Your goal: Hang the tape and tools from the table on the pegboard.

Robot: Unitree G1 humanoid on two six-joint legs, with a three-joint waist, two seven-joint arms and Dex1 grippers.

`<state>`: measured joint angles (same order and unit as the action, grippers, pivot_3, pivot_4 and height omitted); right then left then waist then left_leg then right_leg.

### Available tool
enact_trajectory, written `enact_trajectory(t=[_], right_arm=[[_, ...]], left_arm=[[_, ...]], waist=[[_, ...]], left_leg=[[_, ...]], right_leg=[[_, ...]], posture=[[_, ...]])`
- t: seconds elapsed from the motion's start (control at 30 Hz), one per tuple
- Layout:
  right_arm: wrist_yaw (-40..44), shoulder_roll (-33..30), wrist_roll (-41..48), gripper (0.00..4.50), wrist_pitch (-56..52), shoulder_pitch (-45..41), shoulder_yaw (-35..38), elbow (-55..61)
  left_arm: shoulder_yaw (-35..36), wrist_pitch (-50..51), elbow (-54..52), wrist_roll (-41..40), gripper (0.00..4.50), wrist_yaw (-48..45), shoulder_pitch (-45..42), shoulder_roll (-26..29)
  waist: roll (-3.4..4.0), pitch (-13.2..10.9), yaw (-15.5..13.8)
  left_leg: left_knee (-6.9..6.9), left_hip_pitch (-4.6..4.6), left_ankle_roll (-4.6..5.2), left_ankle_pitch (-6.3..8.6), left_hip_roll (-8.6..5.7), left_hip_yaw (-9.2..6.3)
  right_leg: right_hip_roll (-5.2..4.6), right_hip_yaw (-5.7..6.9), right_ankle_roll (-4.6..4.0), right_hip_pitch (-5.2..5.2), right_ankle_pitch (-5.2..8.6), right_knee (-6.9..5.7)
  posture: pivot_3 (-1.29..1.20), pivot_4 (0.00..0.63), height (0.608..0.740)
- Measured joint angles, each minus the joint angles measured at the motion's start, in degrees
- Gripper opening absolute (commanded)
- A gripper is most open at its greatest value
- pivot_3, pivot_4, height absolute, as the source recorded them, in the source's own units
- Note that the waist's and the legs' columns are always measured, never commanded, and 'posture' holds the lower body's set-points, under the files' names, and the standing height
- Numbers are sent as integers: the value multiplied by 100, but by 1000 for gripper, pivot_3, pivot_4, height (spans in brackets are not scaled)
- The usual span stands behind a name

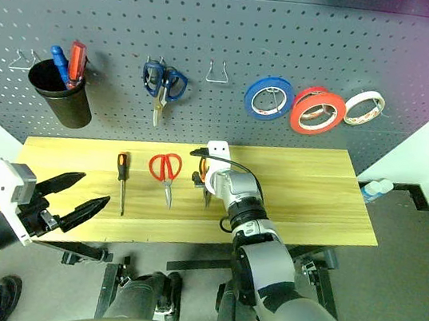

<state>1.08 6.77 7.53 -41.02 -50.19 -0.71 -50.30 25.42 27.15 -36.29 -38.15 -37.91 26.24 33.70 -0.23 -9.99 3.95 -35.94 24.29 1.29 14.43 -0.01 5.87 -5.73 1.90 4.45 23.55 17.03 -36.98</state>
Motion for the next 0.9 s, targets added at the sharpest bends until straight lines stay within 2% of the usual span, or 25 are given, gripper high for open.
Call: enact_trajectory(t=[0.3,0.9], right_arm=[[-31,6,-21,4422,397,-234,-85,-514],[-245,11,-48,4422,501,-246,-145,-626]], left_arm=[[4,49,-174,-16,4500,113,59,-3],[21,146,-469,-184,4500,331,286,-26]], waist=[[0,-52,-3],[-6,-193,-16]], left_leg=[[0,3,0,0,0,-1],[1,11,-1,-1,0,-4]], right_leg=[[0,1,1,2,0,1],[0,3,0,10,0,2]], posture=[[109,209,740],[133,238,740]])
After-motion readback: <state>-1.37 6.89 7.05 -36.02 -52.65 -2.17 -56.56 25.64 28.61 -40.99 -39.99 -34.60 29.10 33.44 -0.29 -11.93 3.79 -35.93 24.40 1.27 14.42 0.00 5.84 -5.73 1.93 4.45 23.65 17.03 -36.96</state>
